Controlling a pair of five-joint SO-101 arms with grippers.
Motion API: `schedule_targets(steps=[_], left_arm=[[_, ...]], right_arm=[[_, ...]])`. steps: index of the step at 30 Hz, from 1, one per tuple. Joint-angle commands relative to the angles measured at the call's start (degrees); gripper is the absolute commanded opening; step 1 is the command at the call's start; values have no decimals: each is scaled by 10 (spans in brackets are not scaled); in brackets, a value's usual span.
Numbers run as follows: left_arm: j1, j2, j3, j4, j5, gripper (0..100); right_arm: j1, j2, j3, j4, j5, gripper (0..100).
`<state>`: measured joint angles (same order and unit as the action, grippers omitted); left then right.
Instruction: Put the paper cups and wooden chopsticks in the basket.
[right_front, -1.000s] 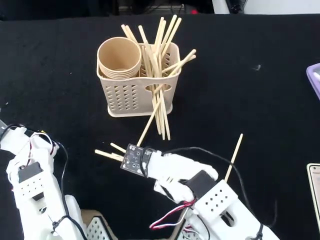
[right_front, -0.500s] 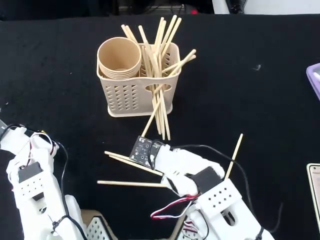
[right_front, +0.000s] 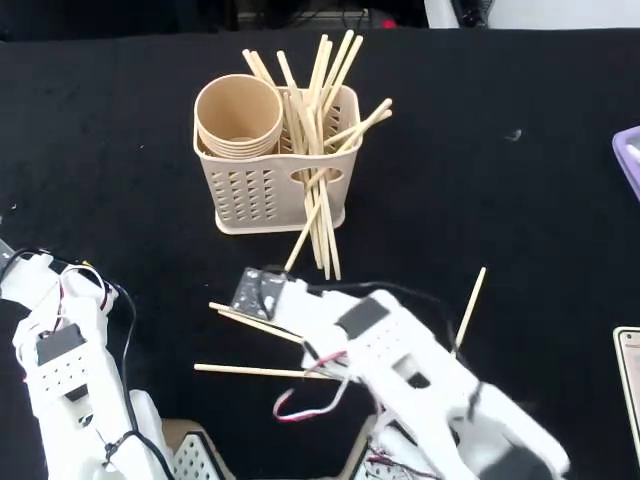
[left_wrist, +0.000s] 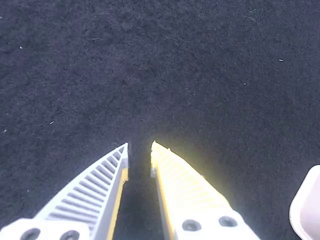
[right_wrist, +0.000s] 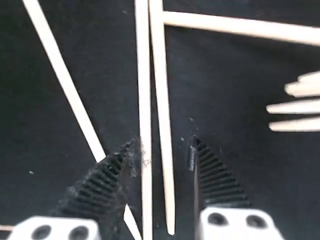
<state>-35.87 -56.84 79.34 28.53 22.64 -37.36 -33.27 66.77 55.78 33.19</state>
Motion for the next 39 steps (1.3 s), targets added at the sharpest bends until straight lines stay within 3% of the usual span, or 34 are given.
schedule_targets(steps=[1, 7, 12, 17, 29, 33, 36, 39], left_arm=[[8, -11, -15, -9, 4, 88], [8, -11, -15, -9, 4, 88], [8, -11, -15, -9, 4, 88], [8, -11, -15, -9, 4, 88], [8, -11, -15, -9, 4, 88], [8, -11, -14, -9, 4, 88], [8, -11, -14, -9, 4, 88], [8, -11, -14, -9, 4, 88]], right_arm=[[-33, 42, -46, -11, -19, 166], [-30, 90, -35, -72, -19, 161], [-17, 123, -36, -86, -19, 5], [-16, 110, -35, -83, -19, 10], [-16, -209, -163, 140, -19, 10], [-16, -264, -167, 167, -19, 10], [-16, -241, -96, 136, -18, 10], [-16, -191, 3, 27, -18, 10]])
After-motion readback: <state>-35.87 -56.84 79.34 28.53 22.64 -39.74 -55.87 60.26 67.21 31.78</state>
